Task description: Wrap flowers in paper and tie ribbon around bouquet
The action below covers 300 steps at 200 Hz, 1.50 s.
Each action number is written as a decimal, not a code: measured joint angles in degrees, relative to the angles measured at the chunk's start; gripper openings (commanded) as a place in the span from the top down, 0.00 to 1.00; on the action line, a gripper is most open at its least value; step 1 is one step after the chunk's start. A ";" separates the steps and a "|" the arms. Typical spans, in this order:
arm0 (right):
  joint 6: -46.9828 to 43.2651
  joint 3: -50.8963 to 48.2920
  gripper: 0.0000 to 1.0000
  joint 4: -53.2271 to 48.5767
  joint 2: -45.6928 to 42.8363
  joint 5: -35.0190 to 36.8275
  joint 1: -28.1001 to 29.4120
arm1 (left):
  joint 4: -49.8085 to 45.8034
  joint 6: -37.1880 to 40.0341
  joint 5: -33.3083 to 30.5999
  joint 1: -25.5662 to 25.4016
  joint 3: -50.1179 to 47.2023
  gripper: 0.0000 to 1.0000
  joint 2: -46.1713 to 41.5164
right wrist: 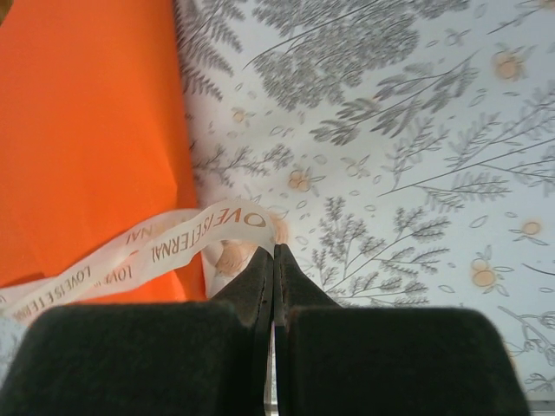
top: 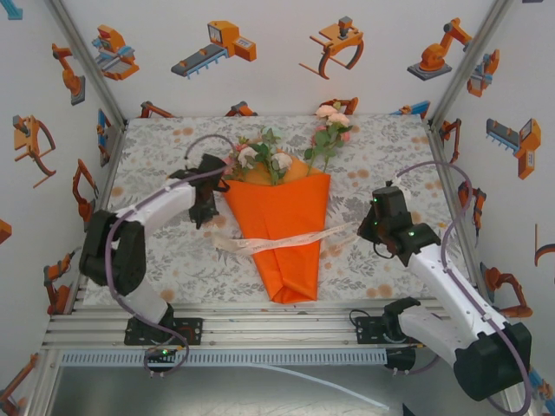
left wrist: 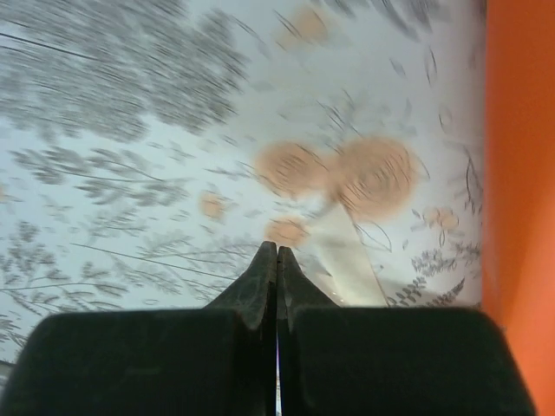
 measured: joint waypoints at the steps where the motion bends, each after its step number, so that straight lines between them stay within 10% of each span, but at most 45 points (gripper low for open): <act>1: -0.02 0.00 1.00 0.00 -0.02 0.15 -0.17 | 0.04 -0.02 -0.04 0.39 0.00 1.00 -0.42; 88: -0.92 0.00 1.00 2.21 0.68 -6.43 -2.49 | 8.24 -4.52 19.47 6.19 -6.67 0.61 1.22; 159: -1.53 0.00 1.00 2.23 0.92 -8.31 -2.49 | 10.23 -9.62 21.81 6.01 -8.07 0.41 2.56; 300: -1.53 0.00 1.00 2.16 0.20 -8.92 -2.49 | -0.33 -16.65 9.60 0.02 0.35 0.64 10.16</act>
